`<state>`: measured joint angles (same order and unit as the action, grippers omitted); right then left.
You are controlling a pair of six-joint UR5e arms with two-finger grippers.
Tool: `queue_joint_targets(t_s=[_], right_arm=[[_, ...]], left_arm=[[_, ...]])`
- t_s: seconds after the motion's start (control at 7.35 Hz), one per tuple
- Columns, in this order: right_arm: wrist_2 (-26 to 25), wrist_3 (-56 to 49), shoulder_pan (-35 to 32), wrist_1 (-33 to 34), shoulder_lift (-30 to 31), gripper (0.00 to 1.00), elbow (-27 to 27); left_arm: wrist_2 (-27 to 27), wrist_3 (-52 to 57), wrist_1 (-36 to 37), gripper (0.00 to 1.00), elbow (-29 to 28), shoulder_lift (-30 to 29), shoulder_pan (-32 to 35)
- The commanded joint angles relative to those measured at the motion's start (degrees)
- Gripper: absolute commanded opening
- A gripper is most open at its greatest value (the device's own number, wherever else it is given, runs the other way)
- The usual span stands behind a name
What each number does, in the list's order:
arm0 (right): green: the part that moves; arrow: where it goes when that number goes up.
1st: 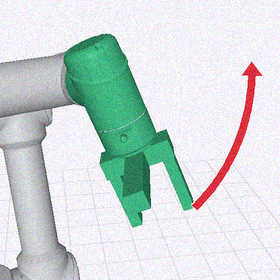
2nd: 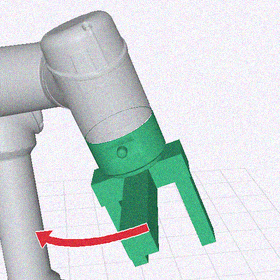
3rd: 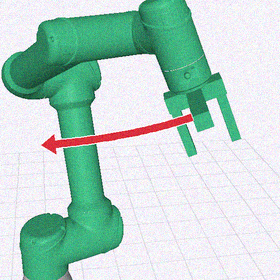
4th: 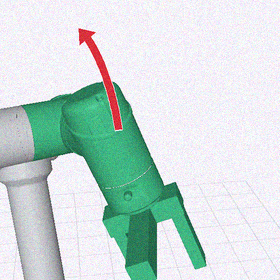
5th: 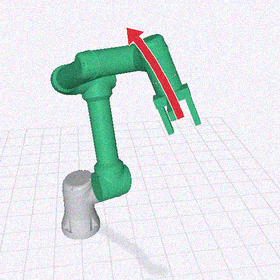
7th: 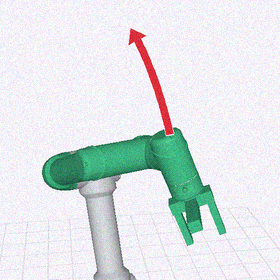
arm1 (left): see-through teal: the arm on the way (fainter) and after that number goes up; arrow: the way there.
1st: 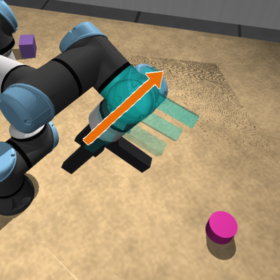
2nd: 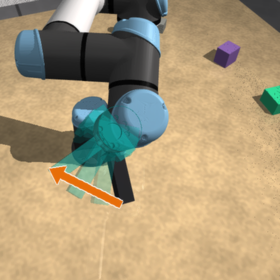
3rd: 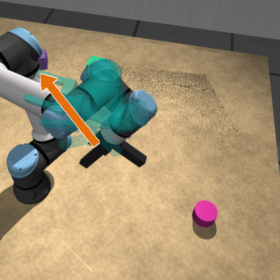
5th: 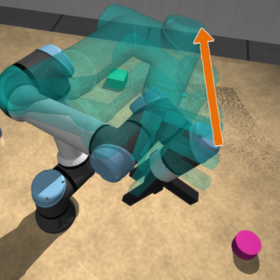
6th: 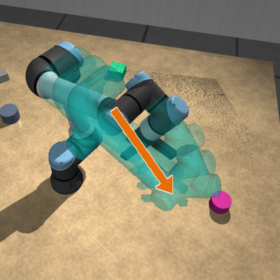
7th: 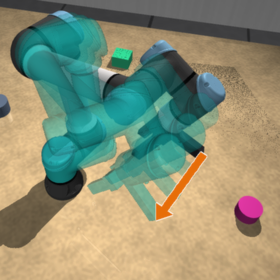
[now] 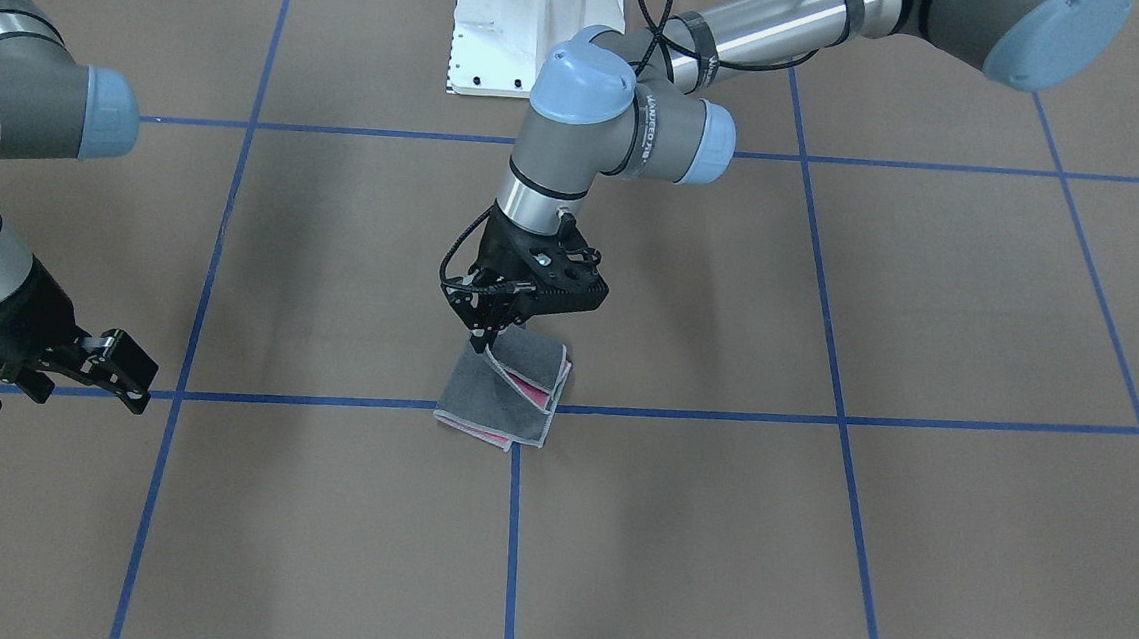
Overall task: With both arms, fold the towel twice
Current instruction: 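Lay the held end onto the far end of the strip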
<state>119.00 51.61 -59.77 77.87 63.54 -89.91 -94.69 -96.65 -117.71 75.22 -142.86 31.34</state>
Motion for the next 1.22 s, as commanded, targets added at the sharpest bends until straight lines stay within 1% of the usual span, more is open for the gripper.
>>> queue_joint_targets(t_s=[0.0, 0.14, 0.41, 0.68, 0.95, 1.09], right_arm=[[0.0, -0.11, 0.09, 0.0, 0.0, 1.0, 0.0], [0.0, -0.11, 0.0, 0.0, 0.0, 1.0, 0.0], [0.0, -0.02, 0.09, 0.0, 0.0, 1.0, 0.0], [0.0, -0.02, 0.09, 0.0, 0.0, 1.0, 0.0], [0.0, 0.15, 0.09, 0.0, 0.0, 1.0, -0.09], [0.0, 0.24, 0.0, 0.0, 0.0, 1.0, -0.09]], left_arm=[[0.21, -0.03, 2.57, 0.0, -1.3, -1.89, 0.73], [0.21, -0.12, 2.66, 0.0, -1.65, -1.98, 1.34], [0.3, -0.47, 2.57, 0.0, -4.2, -2.07, 2.23], [0.3, -0.56, 2.57, 0.0, -4.9, -2.95, 2.32], [0.3, -0.73, 2.05, 0.0, -12.43, -8.55, 2.14], [0.3, -0.73, 1.96, 0.0, -12.82, -8.58, 2.05]])
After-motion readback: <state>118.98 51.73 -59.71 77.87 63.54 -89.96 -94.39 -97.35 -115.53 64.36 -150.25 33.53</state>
